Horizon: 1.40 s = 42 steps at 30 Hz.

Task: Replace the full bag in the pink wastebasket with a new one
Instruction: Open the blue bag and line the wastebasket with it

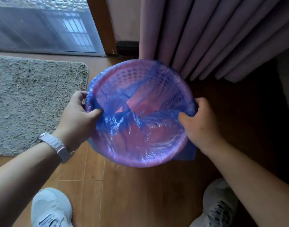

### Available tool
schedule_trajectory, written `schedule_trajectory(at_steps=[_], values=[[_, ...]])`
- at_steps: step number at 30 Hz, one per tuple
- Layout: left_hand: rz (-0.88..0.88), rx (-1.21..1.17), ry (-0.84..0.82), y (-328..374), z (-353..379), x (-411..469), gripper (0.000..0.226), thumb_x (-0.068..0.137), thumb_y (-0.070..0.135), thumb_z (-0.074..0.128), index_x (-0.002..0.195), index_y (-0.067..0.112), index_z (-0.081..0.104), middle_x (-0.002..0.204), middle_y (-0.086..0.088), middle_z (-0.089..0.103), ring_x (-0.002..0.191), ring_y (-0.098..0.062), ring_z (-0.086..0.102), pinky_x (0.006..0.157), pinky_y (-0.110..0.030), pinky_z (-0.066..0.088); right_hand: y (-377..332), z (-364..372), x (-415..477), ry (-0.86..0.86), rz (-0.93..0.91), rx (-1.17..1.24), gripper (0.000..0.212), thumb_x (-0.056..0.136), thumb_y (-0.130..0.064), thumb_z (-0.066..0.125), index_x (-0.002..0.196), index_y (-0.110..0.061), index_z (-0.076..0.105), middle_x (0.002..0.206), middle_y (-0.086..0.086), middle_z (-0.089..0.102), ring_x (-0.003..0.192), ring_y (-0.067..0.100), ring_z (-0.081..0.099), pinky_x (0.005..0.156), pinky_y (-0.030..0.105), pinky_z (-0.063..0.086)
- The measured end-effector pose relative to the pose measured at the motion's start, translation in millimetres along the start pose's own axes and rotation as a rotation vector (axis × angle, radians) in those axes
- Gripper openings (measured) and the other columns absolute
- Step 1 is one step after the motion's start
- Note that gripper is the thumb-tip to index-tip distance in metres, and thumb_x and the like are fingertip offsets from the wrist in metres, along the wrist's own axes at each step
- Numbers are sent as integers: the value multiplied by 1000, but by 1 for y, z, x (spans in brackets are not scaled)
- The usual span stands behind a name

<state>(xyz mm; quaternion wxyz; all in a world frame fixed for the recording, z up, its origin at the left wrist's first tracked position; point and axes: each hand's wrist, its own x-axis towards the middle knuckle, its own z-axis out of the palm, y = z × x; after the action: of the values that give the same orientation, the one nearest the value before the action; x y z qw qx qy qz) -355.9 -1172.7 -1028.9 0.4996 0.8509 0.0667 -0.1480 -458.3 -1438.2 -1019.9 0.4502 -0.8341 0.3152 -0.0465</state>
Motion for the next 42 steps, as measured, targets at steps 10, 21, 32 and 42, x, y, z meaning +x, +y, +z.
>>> schedule_trajectory(at_steps=[10,21,32,42], values=[[72,136,6,-2,-11,-16,38,57,45,63,79,15,57,73,-12,64,62,-20,54,65,-45,53,-2,-4,-7,-52,141,-1,10,82,-6,58,83,-16,61,77,4,65,70,22,65,62,32,52],[800,682,-198,77,22,35,51,77,57,63,112,20,57,108,-10,56,93,-30,55,81,-35,44,-9,-2,-9,-117,76,0,5,78,-3,60,81,-7,62,74,9,64,61,16,54,47,19,42],[862,862,-167,94,61,60,45,79,65,55,77,23,40,80,-8,53,70,-34,47,57,-32,32,-4,-5,3,-19,-191,-260,24,73,-18,68,88,-10,50,88,3,48,74,16,47,61,22,35],[771,846,-261,103,57,51,36,80,53,65,78,20,52,73,0,49,69,-29,46,58,-30,29,-57,9,51,-156,-465,-492,31,82,-36,62,70,-16,42,62,-1,48,66,30,47,52,35,27]])
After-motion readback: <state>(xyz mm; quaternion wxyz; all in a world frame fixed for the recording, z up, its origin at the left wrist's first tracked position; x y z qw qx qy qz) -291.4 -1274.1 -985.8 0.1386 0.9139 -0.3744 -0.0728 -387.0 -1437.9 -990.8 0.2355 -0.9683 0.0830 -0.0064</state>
